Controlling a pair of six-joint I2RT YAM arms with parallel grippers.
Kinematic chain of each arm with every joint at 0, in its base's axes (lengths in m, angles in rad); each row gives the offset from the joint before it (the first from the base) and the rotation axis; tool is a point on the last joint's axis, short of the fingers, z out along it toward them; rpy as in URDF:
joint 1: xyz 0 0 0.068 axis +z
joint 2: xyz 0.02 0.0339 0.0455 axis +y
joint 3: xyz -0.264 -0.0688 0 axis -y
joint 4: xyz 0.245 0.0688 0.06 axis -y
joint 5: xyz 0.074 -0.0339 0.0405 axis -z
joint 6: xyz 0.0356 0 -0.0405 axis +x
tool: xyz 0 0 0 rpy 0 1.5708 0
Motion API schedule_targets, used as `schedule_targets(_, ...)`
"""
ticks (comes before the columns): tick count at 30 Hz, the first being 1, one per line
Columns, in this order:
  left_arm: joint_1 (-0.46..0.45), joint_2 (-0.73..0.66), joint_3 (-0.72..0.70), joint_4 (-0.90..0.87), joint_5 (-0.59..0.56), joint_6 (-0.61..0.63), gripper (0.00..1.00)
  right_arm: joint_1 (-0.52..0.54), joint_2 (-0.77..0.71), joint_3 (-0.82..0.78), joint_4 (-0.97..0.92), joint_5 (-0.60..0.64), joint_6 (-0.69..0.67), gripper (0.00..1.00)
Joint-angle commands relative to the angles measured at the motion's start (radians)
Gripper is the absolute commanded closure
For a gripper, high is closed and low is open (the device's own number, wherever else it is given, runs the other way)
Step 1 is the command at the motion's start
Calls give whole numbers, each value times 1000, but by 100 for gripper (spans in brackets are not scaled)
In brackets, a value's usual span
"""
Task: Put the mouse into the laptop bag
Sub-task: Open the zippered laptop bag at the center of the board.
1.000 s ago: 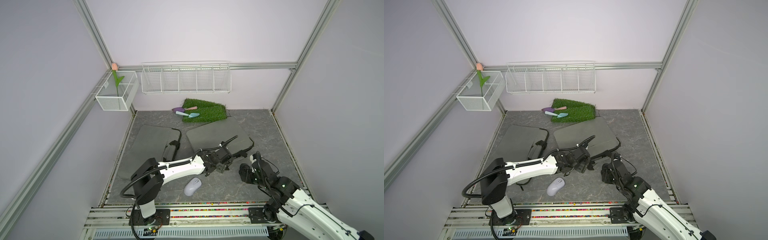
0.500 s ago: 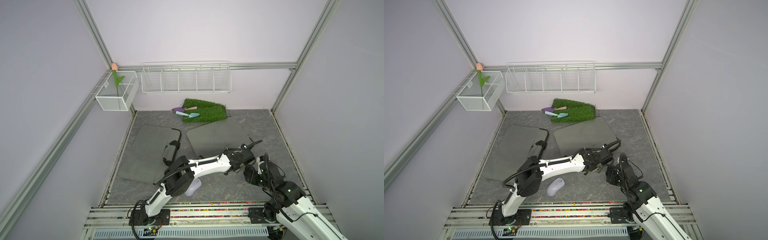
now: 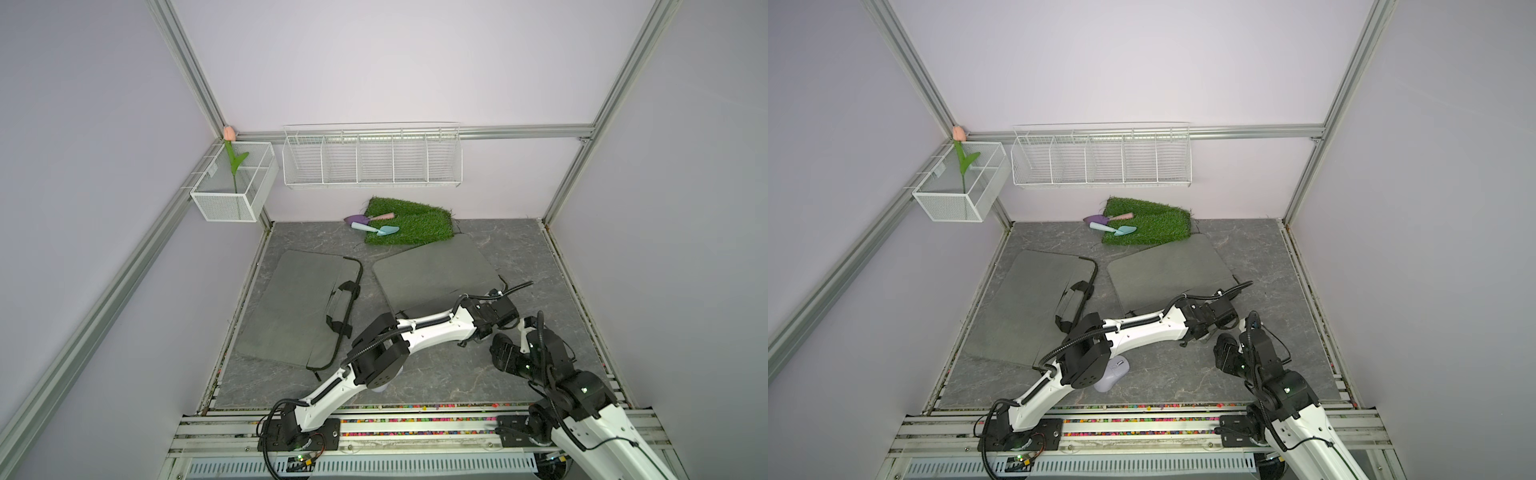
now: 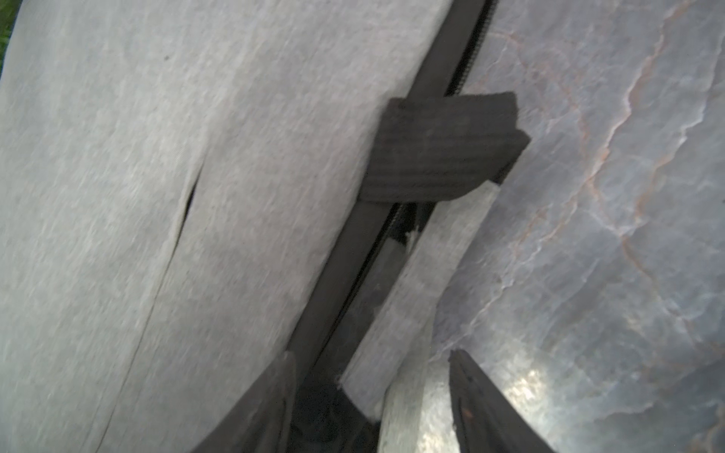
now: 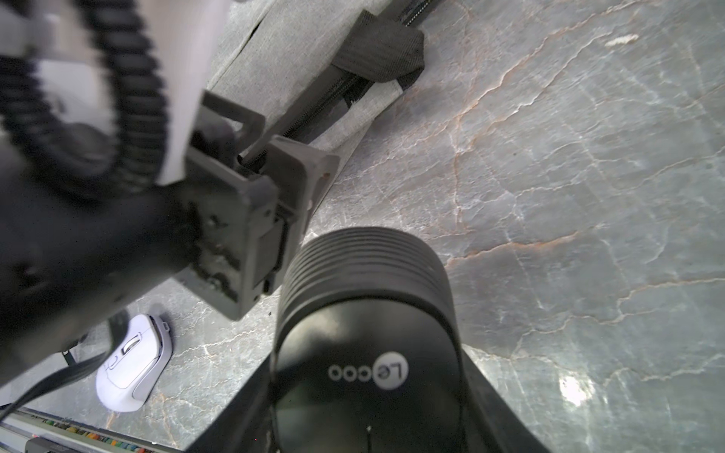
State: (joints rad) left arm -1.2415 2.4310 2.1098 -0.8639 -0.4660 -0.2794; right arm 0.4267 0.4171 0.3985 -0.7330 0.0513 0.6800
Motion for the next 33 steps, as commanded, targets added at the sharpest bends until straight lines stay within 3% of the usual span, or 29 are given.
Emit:
schedule_targets(1, 3, 53, 62, -54, 19, 15, 40, -7, -12, -17, -2, -17, -1, 54)
schedule_targets(4, 7, 87, 102, -66, 26, 13, 42, -6, -8, -18, -1, -21, -3, 54)
schedule_targets(8, 22, 116, 131, -75, 42, 2, 54, -7, -11, -16, -1, -24, -5, 54)
schedule_targets(16, 31, 114, 148, -73, 84, -7, 62, -7, -5, -18, 5, -29, -8, 53)
schedule_targets(22, 31, 100, 150, -70, 93, -4, 81, -7, -7, -16, 4, -31, -9, 53)
schedule_targets(27, 32, 97, 151, -70, 98, -7, 87, -6, -8, -18, 6, -34, -9, 53)
schedule_targets(30, 32, 92, 163, -74, 78, -16, 100, -7, -11, -20, 5, -37, -9, 53)
schedule_targets(33, 43, 86, 199, -101, 64, -46, 100, -6, -14, -20, 4, -45, -10, 53)
